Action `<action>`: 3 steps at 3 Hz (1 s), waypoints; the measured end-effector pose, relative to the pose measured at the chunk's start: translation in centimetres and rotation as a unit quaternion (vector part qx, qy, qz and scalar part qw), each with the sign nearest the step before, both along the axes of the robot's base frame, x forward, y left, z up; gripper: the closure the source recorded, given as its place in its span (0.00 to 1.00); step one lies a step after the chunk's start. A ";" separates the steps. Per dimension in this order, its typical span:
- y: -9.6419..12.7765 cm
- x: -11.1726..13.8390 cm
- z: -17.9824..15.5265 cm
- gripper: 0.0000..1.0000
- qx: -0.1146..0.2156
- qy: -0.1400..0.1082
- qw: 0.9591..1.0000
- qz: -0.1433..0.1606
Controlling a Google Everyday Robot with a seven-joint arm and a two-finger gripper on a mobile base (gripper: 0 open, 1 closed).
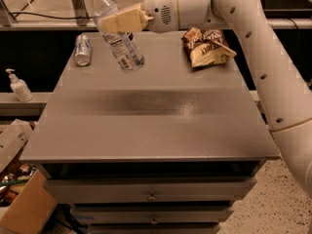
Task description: Place blue plastic bottle upright
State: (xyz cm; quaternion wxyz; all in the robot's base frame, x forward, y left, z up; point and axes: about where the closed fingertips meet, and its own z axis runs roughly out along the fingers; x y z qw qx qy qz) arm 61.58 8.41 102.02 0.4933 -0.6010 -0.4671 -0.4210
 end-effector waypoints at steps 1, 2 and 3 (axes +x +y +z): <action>-1.5 -0.6 -0.1 1.00 -0.015 -0.038 0.999 0.030; -1.6 -0.9 -0.2 1.00 -0.018 -0.044 0.998 0.037; -1.3 -0.8 -0.2 1.00 -0.006 -0.050 0.998 0.046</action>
Offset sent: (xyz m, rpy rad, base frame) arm -0.0056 -0.0138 -0.0007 -0.0268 -0.0690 0.0533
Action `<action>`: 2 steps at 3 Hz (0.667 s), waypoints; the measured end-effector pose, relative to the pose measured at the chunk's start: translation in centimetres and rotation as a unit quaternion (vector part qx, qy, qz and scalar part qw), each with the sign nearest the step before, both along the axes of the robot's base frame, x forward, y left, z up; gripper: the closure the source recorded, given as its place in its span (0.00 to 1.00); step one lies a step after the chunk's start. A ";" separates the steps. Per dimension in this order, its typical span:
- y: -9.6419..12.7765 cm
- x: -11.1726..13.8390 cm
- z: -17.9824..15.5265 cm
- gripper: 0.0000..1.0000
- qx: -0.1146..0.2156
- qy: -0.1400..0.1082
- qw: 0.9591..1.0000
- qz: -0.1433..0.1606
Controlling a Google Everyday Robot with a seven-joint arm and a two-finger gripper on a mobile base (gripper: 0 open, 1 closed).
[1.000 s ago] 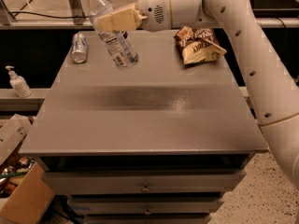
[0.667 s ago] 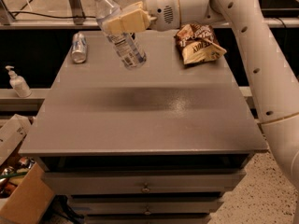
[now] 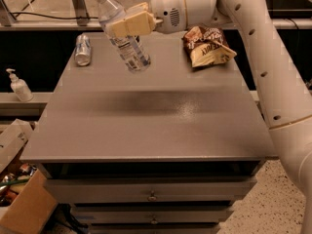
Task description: Place blue plastic bottle upright
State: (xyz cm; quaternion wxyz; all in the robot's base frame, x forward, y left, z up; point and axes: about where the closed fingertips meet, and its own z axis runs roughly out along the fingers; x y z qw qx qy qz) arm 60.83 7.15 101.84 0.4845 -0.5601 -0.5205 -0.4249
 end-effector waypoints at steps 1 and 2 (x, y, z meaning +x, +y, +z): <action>-0.3 -0.3 -0.8 1.00 0.027 -0.018 0.999 0.008; -1.0 -1.1 -0.8 1.00 0.051 -0.061 0.997 0.009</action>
Offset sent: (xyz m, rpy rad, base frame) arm -0.0192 -0.0270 -0.0088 0.1634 -0.2631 0.0121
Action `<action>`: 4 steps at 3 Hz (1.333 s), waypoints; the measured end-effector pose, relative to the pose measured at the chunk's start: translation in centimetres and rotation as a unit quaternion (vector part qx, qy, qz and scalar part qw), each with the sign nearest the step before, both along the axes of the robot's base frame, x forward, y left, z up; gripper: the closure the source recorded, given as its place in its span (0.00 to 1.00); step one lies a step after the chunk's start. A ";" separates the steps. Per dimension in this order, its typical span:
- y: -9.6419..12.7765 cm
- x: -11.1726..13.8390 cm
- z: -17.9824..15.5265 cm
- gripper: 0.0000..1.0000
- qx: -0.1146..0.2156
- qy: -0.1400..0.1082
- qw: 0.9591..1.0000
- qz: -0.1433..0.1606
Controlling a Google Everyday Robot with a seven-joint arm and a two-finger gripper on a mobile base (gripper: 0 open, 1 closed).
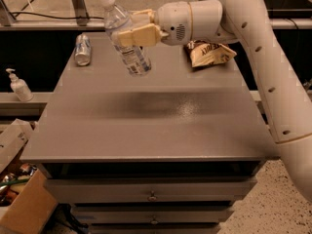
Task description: Place blue plastic bottle upright
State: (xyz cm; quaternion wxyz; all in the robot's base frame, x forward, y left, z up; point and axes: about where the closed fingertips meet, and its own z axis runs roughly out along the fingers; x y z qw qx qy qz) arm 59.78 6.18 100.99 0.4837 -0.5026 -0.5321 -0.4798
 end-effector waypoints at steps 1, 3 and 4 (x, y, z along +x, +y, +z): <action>-0.6 -0.7 0.6 1.00 0.002 -0.058 0.998 -0.001; -0.7 -2.2 0.1 1.00 0.009 -0.064 0.998 -0.029; -0.1 -4.0 -0.9 1.00 0.039 -0.026 0.998 -0.045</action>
Offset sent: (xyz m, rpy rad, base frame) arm -0.0152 -0.0104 0.0074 -0.0264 -0.2935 -0.0527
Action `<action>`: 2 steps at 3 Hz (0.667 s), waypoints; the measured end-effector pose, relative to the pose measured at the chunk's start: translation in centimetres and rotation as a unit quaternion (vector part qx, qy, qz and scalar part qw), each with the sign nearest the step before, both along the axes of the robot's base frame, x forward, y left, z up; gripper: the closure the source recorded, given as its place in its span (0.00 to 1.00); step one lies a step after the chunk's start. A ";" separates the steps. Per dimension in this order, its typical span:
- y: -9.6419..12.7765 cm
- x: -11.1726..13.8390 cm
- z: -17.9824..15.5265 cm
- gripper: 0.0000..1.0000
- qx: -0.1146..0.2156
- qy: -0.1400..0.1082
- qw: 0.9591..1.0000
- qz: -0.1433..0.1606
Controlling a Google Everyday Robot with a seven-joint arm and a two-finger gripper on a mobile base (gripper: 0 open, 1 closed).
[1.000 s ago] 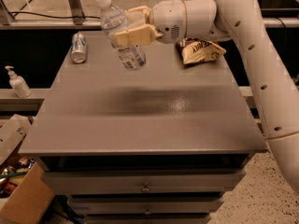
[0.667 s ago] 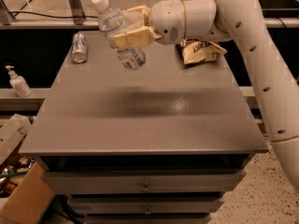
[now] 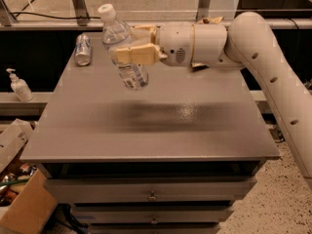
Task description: Place blue plastic bottle upright
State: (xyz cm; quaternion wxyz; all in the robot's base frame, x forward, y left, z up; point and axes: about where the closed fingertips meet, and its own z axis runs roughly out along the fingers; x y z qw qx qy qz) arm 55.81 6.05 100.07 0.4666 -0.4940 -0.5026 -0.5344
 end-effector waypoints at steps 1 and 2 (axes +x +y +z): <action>0.7 -1.1 -1.6 1.00 0.021 0.023 0.999 -0.012; 1.0 -1.2 -3.0 1.00 0.037 0.039 0.998 -0.024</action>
Offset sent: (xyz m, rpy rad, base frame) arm -0.0101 0.0079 -0.0489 0.1161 0.0912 -0.0934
